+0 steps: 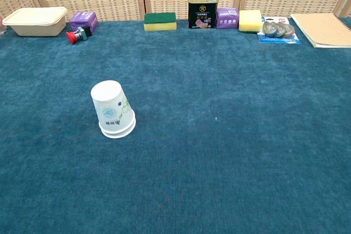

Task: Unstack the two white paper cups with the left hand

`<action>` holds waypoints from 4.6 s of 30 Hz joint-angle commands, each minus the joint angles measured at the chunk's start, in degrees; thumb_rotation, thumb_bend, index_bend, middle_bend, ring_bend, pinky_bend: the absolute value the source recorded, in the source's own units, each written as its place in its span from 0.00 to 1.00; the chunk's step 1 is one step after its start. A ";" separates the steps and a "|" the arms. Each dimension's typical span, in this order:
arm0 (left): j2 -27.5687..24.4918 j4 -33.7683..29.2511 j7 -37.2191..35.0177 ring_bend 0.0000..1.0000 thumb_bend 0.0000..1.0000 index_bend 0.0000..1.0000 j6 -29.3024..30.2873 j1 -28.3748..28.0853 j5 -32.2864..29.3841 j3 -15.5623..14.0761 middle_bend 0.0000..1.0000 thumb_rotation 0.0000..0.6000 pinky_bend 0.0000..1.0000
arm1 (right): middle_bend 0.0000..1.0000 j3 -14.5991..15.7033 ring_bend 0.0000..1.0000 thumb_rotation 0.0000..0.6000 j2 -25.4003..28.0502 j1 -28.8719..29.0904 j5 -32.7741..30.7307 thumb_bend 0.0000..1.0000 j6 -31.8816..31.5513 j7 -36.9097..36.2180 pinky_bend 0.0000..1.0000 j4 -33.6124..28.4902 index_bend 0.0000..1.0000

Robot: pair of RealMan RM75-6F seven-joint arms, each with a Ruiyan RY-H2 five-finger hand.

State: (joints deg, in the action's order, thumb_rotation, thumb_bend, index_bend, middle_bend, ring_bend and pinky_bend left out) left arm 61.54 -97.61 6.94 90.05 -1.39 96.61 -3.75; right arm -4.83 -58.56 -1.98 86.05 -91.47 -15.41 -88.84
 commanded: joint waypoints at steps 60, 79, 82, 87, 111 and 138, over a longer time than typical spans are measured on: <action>18.96 -18.74 50.40 0.00 0.15 0.29 -24.21 -44.11 -55.81 11.14 0.00 1.00 0.09 | 0.01 -0.84 0.00 1.00 1.32 -0.45 -0.62 0.16 -0.20 -6.55 0.00 1.48 0.12; 20.92 -17.70 49.82 0.00 0.22 0.39 -20.26 -47.31 -58.87 9.83 0.00 1.00 0.09 | 0.01 -0.88 0.00 1.00 1.41 -0.42 -0.59 0.16 -0.15 -7.30 0.00 1.72 0.12; 20.37 -18.35 49.34 0.00 0.22 0.39 -19.76 -47.50 -58.87 9.79 0.00 1.00 0.09 | 0.01 -0.88 0.00 1.00 1.43 -0.45 -0.60 0.16 -0.17 -7.35 0.00 1.70 0.12; 18.05 -21.09 48.25 0.00 0.22 0.39 -18.63 -47.48 -58.52 9.96 0.00 1.00 0.09 | 0.01 -0.84 0.00 1.00 1.48 -0.44 -0.52 0.16 -0.15 -7.47 0.00 1.66 0.12; -7.43 -32.48 27.64 0.00 0.22 0.39 -24.01 -40.63 -48.66 10.35 0.00 1.00 0.09 | 0.01 -0.36 0.00 1.00 1.15 -0.27 0.31 0.16 -0.14 -5.45 0.00 0.85 0.12; 5.54 -10.40 18.86 0.00 0.22 0.39 -33.29 -39.07 -46.81 6.15 0.00 1.00 0.09 | 0.01 0.08 0.00 1.00 1.13 0.25 0.52 0.16 0.95 -5.11 0.00 0.53 0.13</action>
State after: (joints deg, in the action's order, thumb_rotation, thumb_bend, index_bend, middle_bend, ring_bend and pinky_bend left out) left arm 66.48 -108.53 25.52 56.76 -40.22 50.00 2.30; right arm -4.74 -57.44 -1.73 86.58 -90.53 -20.53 -88.31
